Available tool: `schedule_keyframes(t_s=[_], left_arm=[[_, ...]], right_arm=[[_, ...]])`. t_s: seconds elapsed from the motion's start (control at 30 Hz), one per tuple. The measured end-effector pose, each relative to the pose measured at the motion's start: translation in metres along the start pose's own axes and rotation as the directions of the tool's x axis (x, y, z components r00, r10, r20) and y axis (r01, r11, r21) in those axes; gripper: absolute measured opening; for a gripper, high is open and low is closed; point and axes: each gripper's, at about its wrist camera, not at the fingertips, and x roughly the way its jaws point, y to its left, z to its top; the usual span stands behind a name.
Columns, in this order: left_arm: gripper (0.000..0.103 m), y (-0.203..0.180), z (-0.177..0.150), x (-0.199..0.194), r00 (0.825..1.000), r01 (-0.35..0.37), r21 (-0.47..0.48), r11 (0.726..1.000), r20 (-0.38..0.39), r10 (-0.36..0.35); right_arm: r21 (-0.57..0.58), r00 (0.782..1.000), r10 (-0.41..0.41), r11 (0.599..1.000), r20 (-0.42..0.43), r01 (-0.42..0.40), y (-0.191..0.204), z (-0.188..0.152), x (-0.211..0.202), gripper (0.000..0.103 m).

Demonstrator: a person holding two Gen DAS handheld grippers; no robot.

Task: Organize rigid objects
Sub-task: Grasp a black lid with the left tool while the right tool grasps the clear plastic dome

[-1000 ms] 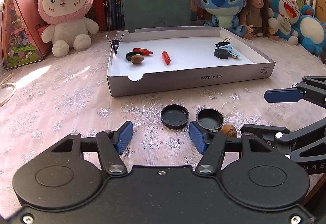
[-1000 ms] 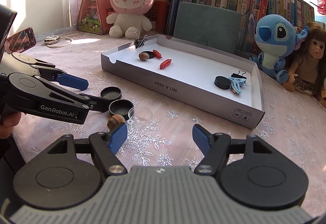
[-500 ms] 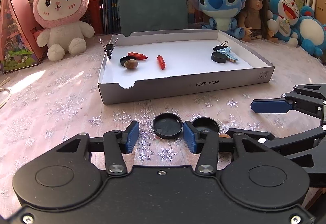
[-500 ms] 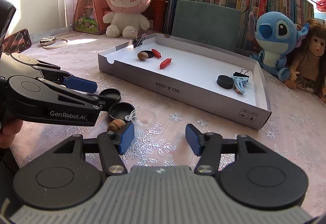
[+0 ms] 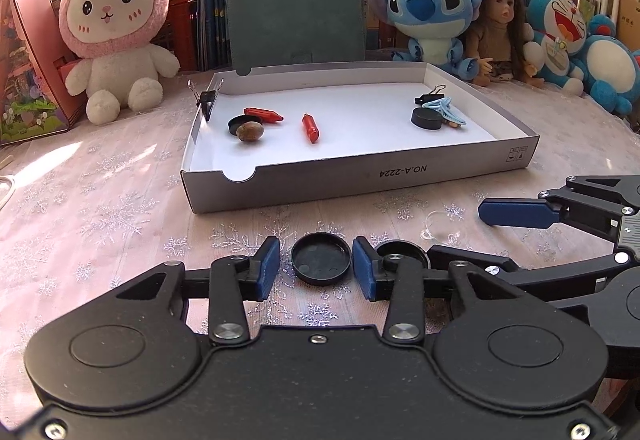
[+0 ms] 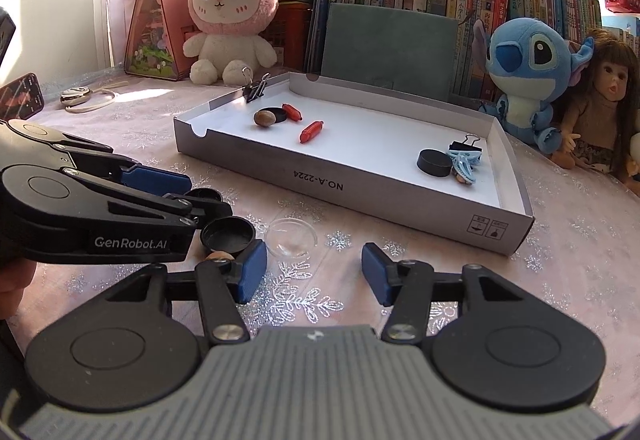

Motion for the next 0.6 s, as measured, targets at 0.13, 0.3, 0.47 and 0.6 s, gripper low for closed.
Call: schedule_keyframes(t_s=[0.13,0.3,0.47,0.6], left_arm=[[0.038,0.0000,-0.0005,-0.0003,1.000,-0.004,-0.002,1.000,0.003,0.004],[0.030,0.0029,0.0004,-0.0047,1.000,-0.007,-0.027,1.000,-0.007,0.007],[0.030,0.0027,0.0009,-0.0069,1.000,0.004,-0.021,1.000,-0.010,-0.004],[0.030,0.0022,0.0008,-0.0076,1.000,0.007,-0.018,1.000,-0.011,-0.007]], right_arm=[[0.003,1.000,0.006,1.000,0.009,-0.006,-0.0002,-0.0016,-0.0002,0.066],[0.034,1.000,0.025,0.999,0.016,-0.026,-0.0030,-0.0005,-0.0028,0.060],[0.037,0.999,0.027,0.999,0.019,-0.028,-0.0020,0.0005,-0.0027,0.049],[0.039,0.999,0.038,0.998,0.021,-0.039,-0.0004,0.0014,-0.0030,0.046]])
